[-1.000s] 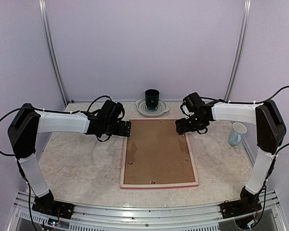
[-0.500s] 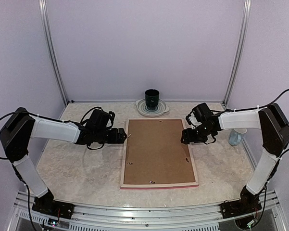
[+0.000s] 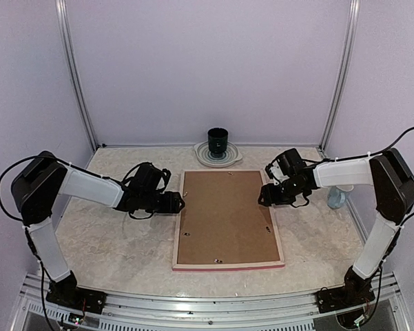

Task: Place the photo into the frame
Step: Press the fastener onto the backboard.

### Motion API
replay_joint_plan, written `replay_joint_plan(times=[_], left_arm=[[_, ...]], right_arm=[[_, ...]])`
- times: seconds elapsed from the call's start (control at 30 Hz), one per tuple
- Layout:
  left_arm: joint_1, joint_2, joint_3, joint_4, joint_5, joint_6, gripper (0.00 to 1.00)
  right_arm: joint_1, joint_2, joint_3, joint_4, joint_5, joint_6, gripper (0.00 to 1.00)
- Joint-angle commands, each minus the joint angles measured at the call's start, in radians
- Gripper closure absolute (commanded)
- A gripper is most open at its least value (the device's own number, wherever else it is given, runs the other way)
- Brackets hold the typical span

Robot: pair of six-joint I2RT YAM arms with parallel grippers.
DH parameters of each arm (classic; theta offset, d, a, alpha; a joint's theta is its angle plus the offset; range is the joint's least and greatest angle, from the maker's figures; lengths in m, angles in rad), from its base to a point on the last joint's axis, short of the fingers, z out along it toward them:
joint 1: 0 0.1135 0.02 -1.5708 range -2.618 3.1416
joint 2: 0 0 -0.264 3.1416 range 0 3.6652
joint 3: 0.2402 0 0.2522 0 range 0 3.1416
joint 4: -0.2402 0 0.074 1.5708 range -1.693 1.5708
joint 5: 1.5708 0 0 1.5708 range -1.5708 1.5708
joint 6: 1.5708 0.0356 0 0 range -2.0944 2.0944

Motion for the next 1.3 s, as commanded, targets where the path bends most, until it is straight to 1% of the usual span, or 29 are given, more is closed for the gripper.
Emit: replay_joint_plan(times=[0.0, 0.13, 0.27, 0.33, 0.4, 0.5, 0.6, 0.7, 0.93, 1.07, 1.27], left_arm=[[-0.003, 0.031, 0.022, 0.045, 0.041, -0.007, 0.26], [-0.003, 0.042, 0.018, 0.061, 0.061, -0.011, 0.29], [-0.003, 0.054, 0.010, 0.080, 0.091, -0.019, 0.35], [-0.003, 0.060, 0.006, 0.086, 0.100, -0.023, 0.38], [-0.003, 0.062, -0.002, 0.096, 0.111, -0.027, 0.45], [-0.005, 0.060, -0.009, 0.106, 0.129, -0.035, 0.51], [-0.011, 0.064, -0.015, 0.106, 0.134, -0.042, 0.52], [-0.016, 0.063, -0.023, 0.108, 0.137, -0.049, 0.58], [-0.025, 0.047, -0.054, 0.117, 0.142, -0.069, 0.64], [-0.037, 0.030, -0.083, 0.133, 0.140, -0.087, 0.64], [-0.063, -0.034, -0.138, 0.148, 0.134, -0.117, 0.66]], right_arm=[[-0.014, 0.009, -0.020, 0.022, -0.010, -0.002, 0.39], [-0.019, 0.017, -0.037, 0.036, -0.021, -0.002, 0.40], [-0.020, 0.023, -0.053, 0.054, -0.035, 0.001, 0.41], [-0.021, 0.020, -0.062, 0.063, -0.041, 0.002, 0.41], [-0.021, 0.013, -0.070, 0.069, -0.048, 0.003, 0.42], [-0.021, 0.005, -0.082, 0.082, -0.067, 0.001, 0.42], [-0.021, 0.004, -0.091, 0.092, -0.093, 0.003, 0.43], [-0.021, -0.004, -0.111, 0.112, -0.126, 0.007, 0.43], [-0.017, -0.029, -0.150, 0.140, -0.173, 0.024, 0.44], [-0.008, -0.050, -0.168, 0.146, -0.189, 0.035, 0.44], [0.027, -0.100, -0.198, 0.152, -0.194, 0.052, 0.44]])
